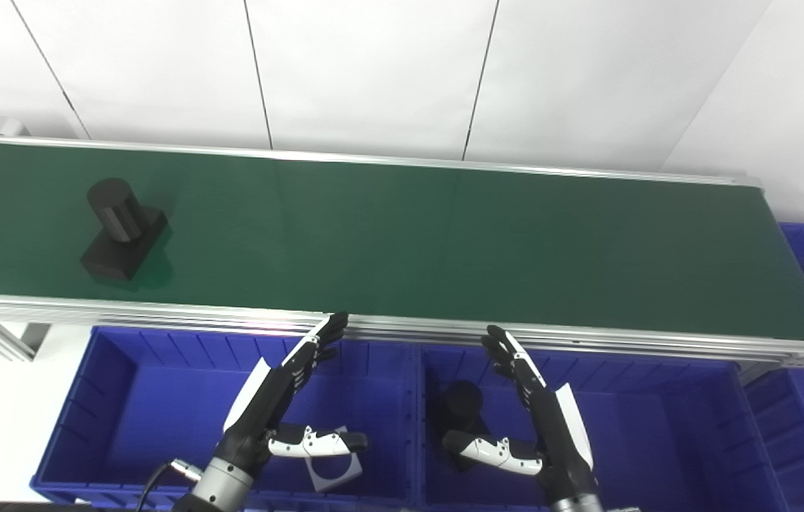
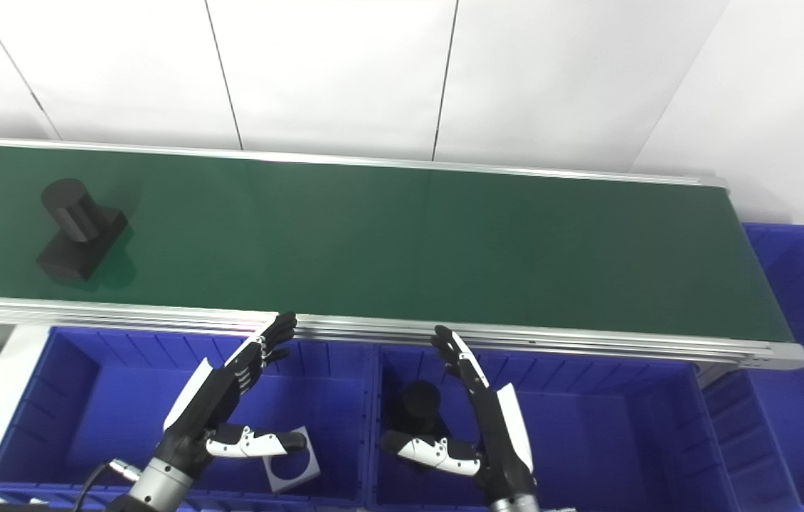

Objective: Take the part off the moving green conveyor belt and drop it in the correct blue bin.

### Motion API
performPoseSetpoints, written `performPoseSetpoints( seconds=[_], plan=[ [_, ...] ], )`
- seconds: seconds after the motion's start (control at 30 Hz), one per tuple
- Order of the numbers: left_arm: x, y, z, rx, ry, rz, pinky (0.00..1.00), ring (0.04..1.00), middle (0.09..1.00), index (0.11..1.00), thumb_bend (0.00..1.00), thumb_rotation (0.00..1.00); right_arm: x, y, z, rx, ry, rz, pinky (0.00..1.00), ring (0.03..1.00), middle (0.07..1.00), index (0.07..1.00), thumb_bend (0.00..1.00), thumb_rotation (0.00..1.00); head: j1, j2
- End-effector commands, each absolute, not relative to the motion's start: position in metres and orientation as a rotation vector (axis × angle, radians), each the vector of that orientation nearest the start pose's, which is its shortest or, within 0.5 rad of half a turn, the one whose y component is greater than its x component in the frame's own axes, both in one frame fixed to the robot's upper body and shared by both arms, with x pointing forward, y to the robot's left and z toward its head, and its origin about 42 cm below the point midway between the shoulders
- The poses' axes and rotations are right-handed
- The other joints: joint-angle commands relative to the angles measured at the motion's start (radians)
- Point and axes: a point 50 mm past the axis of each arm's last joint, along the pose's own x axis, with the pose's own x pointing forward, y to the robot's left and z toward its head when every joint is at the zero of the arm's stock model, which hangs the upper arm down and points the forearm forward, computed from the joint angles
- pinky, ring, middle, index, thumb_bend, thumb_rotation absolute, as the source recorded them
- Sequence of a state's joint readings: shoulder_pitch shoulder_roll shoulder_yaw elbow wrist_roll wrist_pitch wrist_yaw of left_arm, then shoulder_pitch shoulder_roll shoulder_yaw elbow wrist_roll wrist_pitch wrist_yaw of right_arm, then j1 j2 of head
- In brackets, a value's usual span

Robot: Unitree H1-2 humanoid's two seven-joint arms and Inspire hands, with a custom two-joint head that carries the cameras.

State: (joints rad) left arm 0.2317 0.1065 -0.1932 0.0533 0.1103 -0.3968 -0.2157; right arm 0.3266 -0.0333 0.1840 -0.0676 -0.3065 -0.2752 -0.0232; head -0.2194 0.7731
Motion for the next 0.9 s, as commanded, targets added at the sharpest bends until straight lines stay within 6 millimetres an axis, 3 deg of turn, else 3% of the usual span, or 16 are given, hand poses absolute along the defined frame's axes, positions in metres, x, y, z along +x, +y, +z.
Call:
performPoseSetpoints(
  seconds=[0.0,0.6,0.77,0.8,0.87],
  plan=[
    [0.196,0.191,0.06,0.18,-0.177,-0.403,0.89,0.94,0.95,0.925,0.8,0.31,0.173,-0.181,0.068,-0.279,-0.077,0.146,0.86,0.885,0.885,0.92,0.9,0.41,0.002,0.002],
    [0.195,0.189,0.061,0.174,-0.171,-0.404,0.9,0.941,0.948,0.924,0.79,0.29,0.172,-0.181,0.068,-0.28,-0.081,0.146,0.86,0.885,0.885,0.919,0.88,0.4,0.014,-0.007],
    [0.193,0.185,0.054,0.152,-0.155,-0.42,0.94,0.963,0.96,0.935,0.78,0.27,0.169,-0.187,0.063,-0.267,-0.073,0.151,0.86,0.889,0.896,0.928,0.88,0.39,0.132,-0.052],
    [0.192,0.182,0.052,0.15,-0.148,-0.42,0.94,0.966,0.962,0.936,0.78,0.26,0.168,-0.189,0.062,-0.263,-0.072,0.149,0.86,0.89,0.897,0.929,0.88,0.39,0.199,-0.074],
    [0.19,0.178,0.049,0.152,-0.141,-0.418,0.94,0.96,0.957,0.93,0.81,0.26,0.166,-0.193,0.061,-0.26,-0.07,0.146,0.87,0.893,0.894,0.93,0.88,0.37,0.257,-0.099]
  ],
)
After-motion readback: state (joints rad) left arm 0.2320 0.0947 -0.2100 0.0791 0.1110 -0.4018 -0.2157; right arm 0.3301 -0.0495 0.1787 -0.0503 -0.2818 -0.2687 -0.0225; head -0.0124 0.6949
